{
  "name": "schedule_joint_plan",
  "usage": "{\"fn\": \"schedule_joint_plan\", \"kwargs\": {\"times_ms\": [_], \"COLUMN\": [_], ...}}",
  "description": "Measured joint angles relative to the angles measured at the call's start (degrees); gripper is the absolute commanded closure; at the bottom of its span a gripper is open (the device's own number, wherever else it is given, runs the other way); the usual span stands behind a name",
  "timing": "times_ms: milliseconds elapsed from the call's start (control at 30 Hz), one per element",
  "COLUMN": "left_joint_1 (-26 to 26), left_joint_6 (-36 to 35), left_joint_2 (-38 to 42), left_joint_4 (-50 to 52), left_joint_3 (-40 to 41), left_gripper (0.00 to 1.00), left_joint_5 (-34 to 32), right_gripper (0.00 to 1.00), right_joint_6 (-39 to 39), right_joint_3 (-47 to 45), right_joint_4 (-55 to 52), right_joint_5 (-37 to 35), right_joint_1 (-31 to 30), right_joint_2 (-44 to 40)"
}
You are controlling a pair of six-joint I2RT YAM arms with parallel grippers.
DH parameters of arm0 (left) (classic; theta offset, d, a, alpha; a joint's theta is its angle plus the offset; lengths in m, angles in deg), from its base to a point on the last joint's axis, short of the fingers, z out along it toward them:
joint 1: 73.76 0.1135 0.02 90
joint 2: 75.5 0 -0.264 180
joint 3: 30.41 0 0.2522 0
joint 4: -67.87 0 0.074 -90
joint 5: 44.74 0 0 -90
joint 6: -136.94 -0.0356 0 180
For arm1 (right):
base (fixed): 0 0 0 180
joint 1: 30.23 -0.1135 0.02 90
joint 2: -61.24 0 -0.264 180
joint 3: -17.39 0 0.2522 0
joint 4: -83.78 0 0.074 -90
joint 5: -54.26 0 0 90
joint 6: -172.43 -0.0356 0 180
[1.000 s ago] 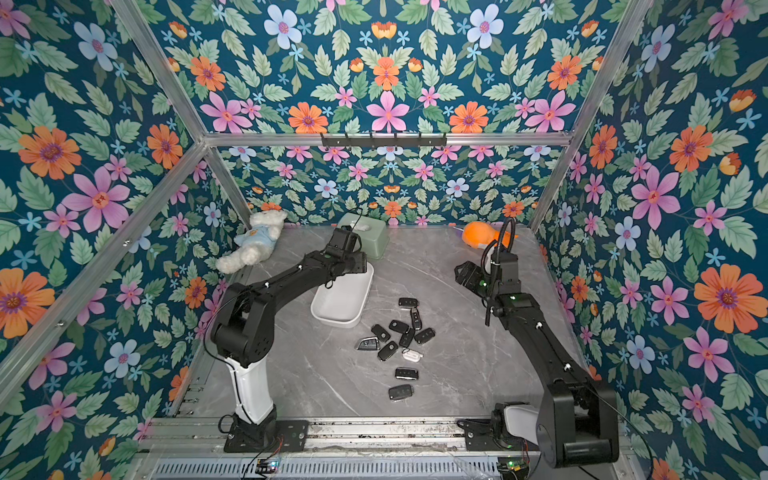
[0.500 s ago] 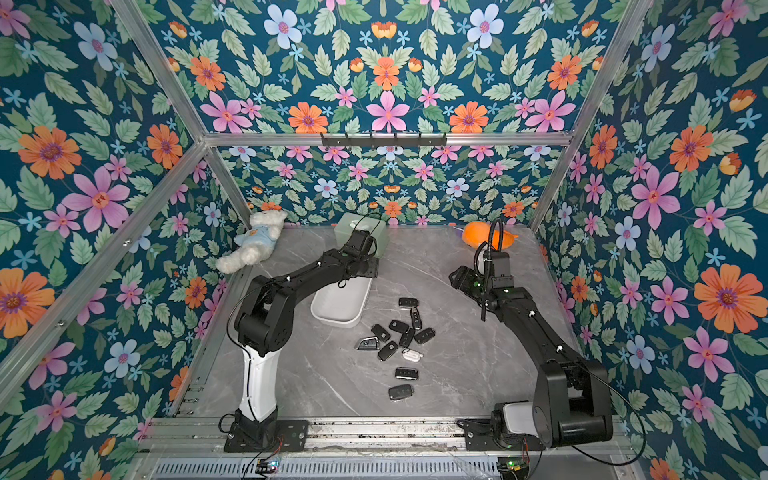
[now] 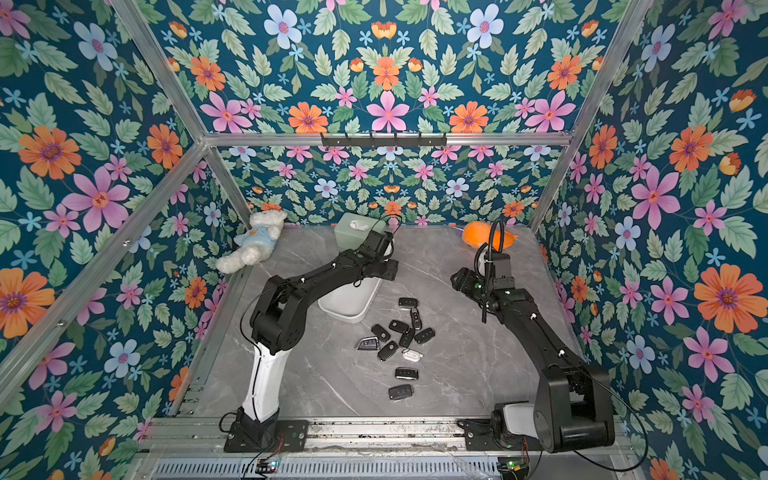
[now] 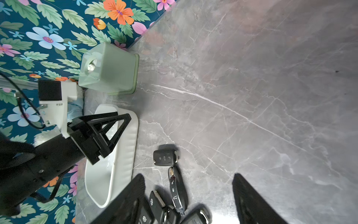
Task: Place the car key into the storage box
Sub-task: Adjust the storage box at the center of the board.
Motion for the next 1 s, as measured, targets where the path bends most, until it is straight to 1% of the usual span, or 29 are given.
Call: {"fn": "schedule_joint_plan", "kwargs": {"times_ms": [200, 333, 467, 567, 633, 733, 900, 1000], "left_joint_1": [-2.16, -3.08, -3.67, -3.30, -2.14, 0.96, 6.36, 7.06], "left_joint_6": [0.13, 1.42, 2.97, 3.56, 4.85, 8.39, 17.66, 23.76], "left_joint_2": [1.36, 3.04, 6.08, 10.62, 14.69, 21.94, 33.81, 40.19], "left_joint_4": [-0.37, -1.05, -3.48, -5.31, -6.69, -8.46, -7.96, -6.97], "left_joint_3": [3.56, 6.43, 9.51, 12.59, 15.43, 21.38, 33.07, 39.63], "left_gripper": [0.36, 0.36, 0.32, 0.29, 0.28, 0.27, 0.21, 0.19], "left_joint_5": [5.53, 10.43, 15.43, 16.61, 15.06, 10.23, 0.70, -3.58], "right_gripper": [0.27, 0.28, 0.28, 0.29, 0.29, 0.29, 0.29, 0.29], "right_joint_6": [0.02, 0.20, 0.33, 0.39, 0.39, 0.44, 0.87, 1.31], "right_joint_3": [-0.02, -0.07, -0.09, -0.31, -0.57, -0.83, -0.76, -0.13], "right_joint_4": [-0.07, -0.07, 0.00, 0.24, 0.85, 1.79, 3.78, 4.48], "right_joint_5": [-0.87, -1.57, -1.73, -1.38, -0.57, 1.14, 3.65, 4.63], "right_joint_1": [0.00, 0.00, 0.00, 0.00, 0.00, -0.02, -0.44, -0.83], "right_joint_2": [0.02, 0.02, 0.48, 0.92, 1.22, 1.73, 2.67, 3.41]}}
